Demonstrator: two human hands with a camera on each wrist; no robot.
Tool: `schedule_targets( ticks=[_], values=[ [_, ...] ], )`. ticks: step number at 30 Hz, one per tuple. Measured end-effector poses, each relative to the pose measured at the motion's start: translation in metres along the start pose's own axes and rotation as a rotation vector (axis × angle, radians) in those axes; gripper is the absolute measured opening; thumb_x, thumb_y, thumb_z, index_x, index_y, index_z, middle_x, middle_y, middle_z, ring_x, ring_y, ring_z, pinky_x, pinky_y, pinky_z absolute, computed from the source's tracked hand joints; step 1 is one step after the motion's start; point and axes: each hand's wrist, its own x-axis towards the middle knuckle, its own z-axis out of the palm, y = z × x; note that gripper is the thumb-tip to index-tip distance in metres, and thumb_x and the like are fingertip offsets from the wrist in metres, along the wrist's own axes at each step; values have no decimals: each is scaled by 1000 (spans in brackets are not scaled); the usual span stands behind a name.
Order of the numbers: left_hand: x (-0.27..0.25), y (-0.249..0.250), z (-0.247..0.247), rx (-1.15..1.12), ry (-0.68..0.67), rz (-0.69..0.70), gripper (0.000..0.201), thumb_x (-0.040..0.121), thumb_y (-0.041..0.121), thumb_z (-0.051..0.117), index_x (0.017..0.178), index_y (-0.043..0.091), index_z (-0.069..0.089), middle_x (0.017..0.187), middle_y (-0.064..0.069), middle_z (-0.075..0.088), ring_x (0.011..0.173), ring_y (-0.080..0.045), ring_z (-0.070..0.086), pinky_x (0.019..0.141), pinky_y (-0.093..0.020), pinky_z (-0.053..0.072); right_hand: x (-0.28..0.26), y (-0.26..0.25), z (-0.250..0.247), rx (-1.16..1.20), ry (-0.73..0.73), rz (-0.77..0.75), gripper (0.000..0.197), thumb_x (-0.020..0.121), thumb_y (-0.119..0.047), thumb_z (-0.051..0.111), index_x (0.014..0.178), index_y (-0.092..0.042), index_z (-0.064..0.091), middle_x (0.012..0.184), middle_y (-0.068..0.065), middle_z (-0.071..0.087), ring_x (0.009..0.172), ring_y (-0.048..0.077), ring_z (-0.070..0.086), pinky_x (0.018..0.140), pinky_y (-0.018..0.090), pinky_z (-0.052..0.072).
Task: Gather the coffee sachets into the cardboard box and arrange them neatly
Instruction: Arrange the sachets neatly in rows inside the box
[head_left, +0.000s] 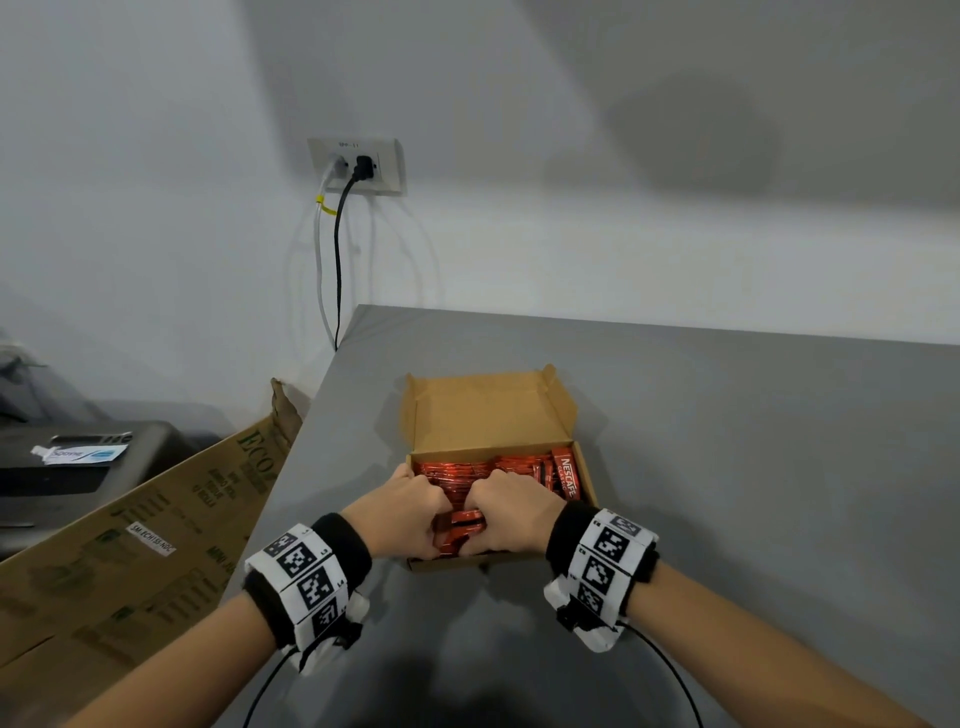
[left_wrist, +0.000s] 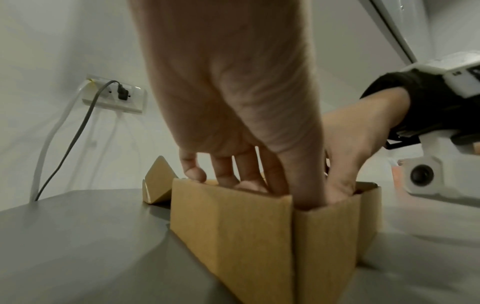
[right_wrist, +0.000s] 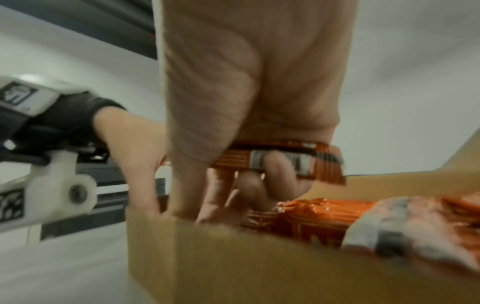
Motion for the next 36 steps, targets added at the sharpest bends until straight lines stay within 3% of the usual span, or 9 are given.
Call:
schedule_targets(
  ticks=[5,9,11,14,16,20,24,30,36],
  values=[
    [0,1,1,-9,29,36,16,85,22,52,83,14,66,85,-2,66,76,-15,50,83,-23,18,-3,0,3,-61,1,-14,21,81,-17,65,99,-7,63,100,13,65,94,31,61,71,32,42],
    [-2,-8,-14,-278,-80,-34,15,80,32,69,84,17,70,84,6,68,72,1,50,74,-9,32,-5,7,2,176,0,57,45,75,-16,72,107,-13,41,93,7,59,80,25,58,62,31,44],
    [-4,-13,-21,-448,48,-74,10,80,25,70,87,18,68,78,8,67,65,3,56,63,-6,40,-5,12,-2,309,-20,101,57,73,-14,75,110,-17,31,79,-1,52,72,19,53,54,24,39],
    [-3,-8,-26,-669,228,-56,19,83,12,66,102,15,64,81,3,69,65,-2,59,66,-10,46,-3,14,-4,321,-3,97,58,76,-13,71,113,-15,27,73,-1,49,67,19,52,48,24,36],
    [-1,1,-27,-687,227,-40,19,82,18,69,99,12,65,78,5,68,64,-1,59,65,-11,48,-2,11,-2,268,1,70,54,76,-13,70,109,-15,27,75,3,53,66,22,53,49,28,38],
    [1,3,-23,-479,39,-52,16,79,23,72,86,10,66,63,16,56,58,9,55,58,-7,43,-1,6,4,157,-31,45,57,78,-13,68,119,-12,28,91,13,61,77,28,59,60,34,42],
    [0,0,-17,-437,-48,-55,17,76,20,74,85,8,68,81,2,68,59,7,55,60,-5,43,-3,10,3,202,-65,30,47,84,-17,63,120,-11,34,98,13,62,80,24,56,63,31,38],
    [-1,-2,-6,-360,-77,-31,5,78,16,67,78,11,69,80,2,66,61,0,52,57,-6,41,-6,15,-6,272,-115,3,40,78,-24,74,111,-14,53,71,-12,52,77,15,53,71,25,37],
    [1,-3,-8,-433,-78,-29,16,76,26,72,78,11,68,79,3,66,67,-5,58,58,-9,44,-2,19,-6,316,-105,18,21,75,-17,77,90,-14,63,75,-8,63,65,7,56,69,24,43]
  ],
)
